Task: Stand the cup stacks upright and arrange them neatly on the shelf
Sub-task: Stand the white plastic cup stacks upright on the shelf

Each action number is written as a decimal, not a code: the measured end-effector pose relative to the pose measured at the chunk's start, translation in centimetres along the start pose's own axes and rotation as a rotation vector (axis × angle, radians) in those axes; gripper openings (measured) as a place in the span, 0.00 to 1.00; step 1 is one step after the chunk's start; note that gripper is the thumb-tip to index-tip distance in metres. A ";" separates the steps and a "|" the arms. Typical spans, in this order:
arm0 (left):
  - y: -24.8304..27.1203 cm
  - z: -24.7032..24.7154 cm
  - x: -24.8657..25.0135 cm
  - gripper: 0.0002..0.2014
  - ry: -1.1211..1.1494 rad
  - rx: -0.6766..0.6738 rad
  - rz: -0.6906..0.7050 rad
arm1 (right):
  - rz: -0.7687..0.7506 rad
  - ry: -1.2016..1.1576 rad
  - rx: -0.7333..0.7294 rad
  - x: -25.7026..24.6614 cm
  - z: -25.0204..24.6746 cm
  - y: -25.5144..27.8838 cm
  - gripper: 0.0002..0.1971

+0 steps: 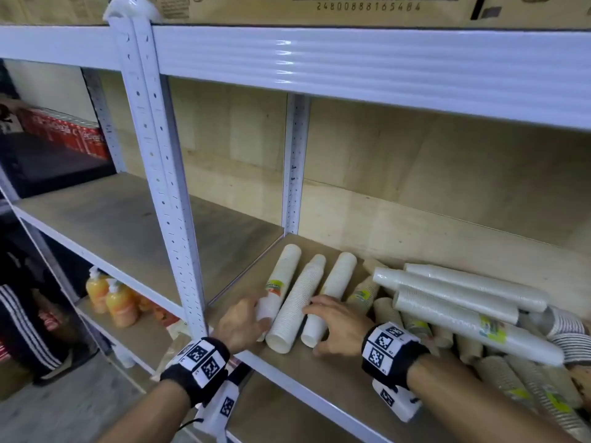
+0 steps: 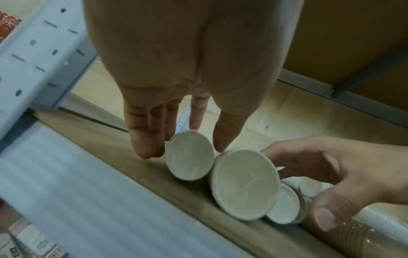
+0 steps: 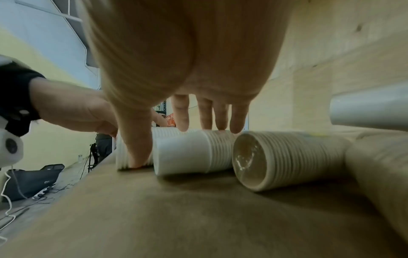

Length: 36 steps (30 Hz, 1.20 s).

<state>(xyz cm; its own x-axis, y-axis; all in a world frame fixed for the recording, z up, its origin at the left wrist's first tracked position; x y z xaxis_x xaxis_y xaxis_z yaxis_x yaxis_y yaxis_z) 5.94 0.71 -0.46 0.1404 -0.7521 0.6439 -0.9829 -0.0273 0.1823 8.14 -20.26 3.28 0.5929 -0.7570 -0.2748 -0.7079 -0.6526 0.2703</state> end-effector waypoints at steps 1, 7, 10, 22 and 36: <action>-0.2 0.2 -0.2 0.32 -0.011 0.002 0.010 | -0.010 0.010 0.006 0.0 0.1 0.0 0.41; 0.4 0.3 0.0 0.36 -0.025 -0.024 0.008 | -0.062 0.220 0.064 -0.4 0.5 -0.4 0.29; 0.5 0.3 0.3 0.39 -0.035 -0.047 0.026 | -0.066 0.296 0.100 -0.5 0.4 -0.6 0.25; 0.3 -2.0 2.0 0.35 -0.040 -0.014 0.106 | -0.151 0.279 0.160 -1.1 -2.0 -0.4 0.25; -0.7 -10.5 11.8 0.14 -0.033 0.317 0.335 | -0.061 -0.105 0.540 0.4 -13.4 -0.1 0.22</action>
<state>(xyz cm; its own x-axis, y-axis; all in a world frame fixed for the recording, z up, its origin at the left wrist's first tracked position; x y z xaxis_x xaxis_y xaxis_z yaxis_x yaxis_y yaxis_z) 9.58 -1.21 14.83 -0.1903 -0.7739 0.6040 -0.9622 0.0248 -0.2713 13.60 -20.96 15.48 0.6173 -0.6926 -0.3733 -0.7860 -0.5639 -0.2535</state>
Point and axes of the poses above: each hand's wrist, its own y-axis away from the middle knuckle, its own z-axis out of the palm, x = y × z, the point moved 6 cm from there along -y, towards the middle knuckle, and after that the axes turned 8 degrees about -x, right-handed, at the moved point
